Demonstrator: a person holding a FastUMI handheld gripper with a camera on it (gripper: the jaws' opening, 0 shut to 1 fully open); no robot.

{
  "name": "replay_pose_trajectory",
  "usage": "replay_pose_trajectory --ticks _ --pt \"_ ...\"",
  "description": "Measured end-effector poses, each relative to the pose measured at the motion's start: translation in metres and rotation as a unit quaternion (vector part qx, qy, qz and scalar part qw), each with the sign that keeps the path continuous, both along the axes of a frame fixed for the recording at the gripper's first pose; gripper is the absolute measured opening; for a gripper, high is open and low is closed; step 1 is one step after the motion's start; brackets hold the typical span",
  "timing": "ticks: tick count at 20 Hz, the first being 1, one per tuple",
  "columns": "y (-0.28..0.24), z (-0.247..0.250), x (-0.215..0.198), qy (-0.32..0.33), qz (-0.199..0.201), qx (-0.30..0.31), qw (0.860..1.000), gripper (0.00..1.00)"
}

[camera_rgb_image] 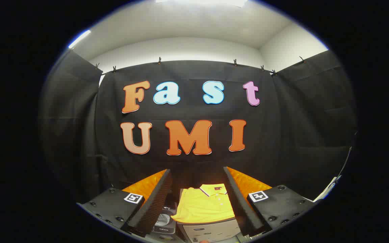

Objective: Put the clothes into the washing machine and then close the washing machine lid.

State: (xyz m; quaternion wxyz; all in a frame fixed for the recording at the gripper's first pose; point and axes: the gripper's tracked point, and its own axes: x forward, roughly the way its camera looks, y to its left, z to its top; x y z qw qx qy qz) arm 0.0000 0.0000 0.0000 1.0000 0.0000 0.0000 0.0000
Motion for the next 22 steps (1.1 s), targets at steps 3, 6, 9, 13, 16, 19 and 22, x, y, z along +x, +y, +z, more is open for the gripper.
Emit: replay_pose_trajectory --ticks 3,6,9,13,16,19,22 --pt "0.005 -0.002 0.004 0.005 0.006 0.0 1.0 0.98" --pt "0.008 -0.002 0.007 0.007 0.011 -0.001 1.0 0.98" --pt "0.007 -0.001 0.009 0.006 0.013 -0.001 1.0 0.98" --pt "0.004 -0.002 0.012 0.008 0.011 0.007 1.0 0.98" --pt "0.001 -0.003 0.012 0.011 0.01 0.003 1.0 0.98" --pt "0.002 -0.004 0.015 0.013 0.012 0.001 1.0 0.98" --pt "-0.001 -0.005 0.02 0.016 0.014 0.002 1.0 0.98"
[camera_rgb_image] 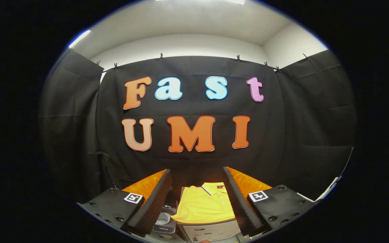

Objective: Put the clothes into the washing machine and then close the washing machine lid.

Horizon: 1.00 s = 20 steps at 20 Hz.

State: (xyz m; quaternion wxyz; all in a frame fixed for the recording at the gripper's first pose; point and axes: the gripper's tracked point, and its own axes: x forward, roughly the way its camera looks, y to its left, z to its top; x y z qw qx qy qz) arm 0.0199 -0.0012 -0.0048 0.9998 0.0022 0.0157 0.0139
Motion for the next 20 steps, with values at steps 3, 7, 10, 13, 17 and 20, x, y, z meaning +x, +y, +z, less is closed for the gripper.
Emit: replay_pose_trajectory --ticks 3,7,10,13,17,20 --pt "-0.003 -0.003 0.007 0.006 0.0 -0.003 1.0 0.98" --pt "-0.012 -0.012 0.022 0.019 -0.003 0.001 1.0 0.98" --pt "-0.028 -0.025 0.039 0.041 -0.011 0.002 0.999 0.98" --pt "-0.044 -0.036 0.062 0.058 -0.022 -0.003 0.998 0.98" --pt "-0.066 -0.052 0.094 0.084 -0.029 -0.006 0.996 0.98" --pt "-0.079 -0.076 0.125 0.115 -0.031 -0.001 0.993 0.98"
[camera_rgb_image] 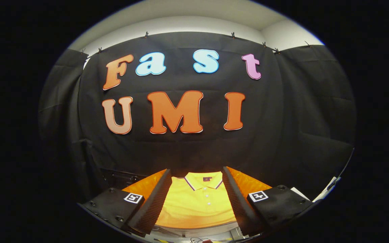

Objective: Put the clothes into the washing machine and then close the washing machine lid.

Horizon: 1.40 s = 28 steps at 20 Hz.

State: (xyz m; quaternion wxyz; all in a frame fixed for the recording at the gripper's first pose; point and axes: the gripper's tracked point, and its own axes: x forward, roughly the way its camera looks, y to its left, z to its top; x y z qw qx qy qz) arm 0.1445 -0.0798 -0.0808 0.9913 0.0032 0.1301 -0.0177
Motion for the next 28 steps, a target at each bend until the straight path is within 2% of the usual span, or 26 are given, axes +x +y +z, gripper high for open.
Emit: replay_pose_trajectory --ticks 6,9,12,19,27,28 --pt "-0.024 -0.075 0.062 0.089 0.0 0.003 0.996 0.98" --pt "-0.035 -0.122 0.084 0.151 0.003 0.006 0.988 0.99" --pt "-0.037 -0.154 0.102 0.185 -0.001 0.021 0.982 0.99" --pt "-0.043 -0.22 0.112 0.289 0.0 0.015 0.957 1.0" --pt "-0.046 -0.25 0.109 0.365 -0.001 0.033 0.93 0.99" --pt "-0.049 -0.249 0.112 0.359 -0.003 0.029 0.933 0.99"
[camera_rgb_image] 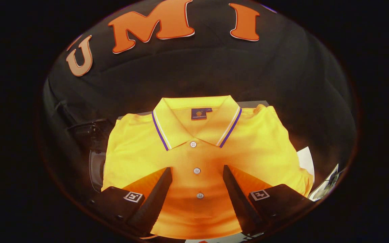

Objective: Put the clothes into the washing machine and then close the washing machine lid.

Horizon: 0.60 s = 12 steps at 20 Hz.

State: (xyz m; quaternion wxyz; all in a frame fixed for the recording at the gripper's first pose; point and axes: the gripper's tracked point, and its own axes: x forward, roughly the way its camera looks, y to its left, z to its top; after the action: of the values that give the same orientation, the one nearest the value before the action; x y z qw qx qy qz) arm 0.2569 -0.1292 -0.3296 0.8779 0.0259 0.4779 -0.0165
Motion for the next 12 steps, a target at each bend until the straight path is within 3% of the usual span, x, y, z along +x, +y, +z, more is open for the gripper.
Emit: replay_pose_trajectory --ticks 3,12 --pt "0.002 -0.002 -0.002 0.022 0.013 -0.008 1.0 0.99" --pt "0.014 0.001 -0.004 0.065 0.053 -0.007 0.996 0.74"
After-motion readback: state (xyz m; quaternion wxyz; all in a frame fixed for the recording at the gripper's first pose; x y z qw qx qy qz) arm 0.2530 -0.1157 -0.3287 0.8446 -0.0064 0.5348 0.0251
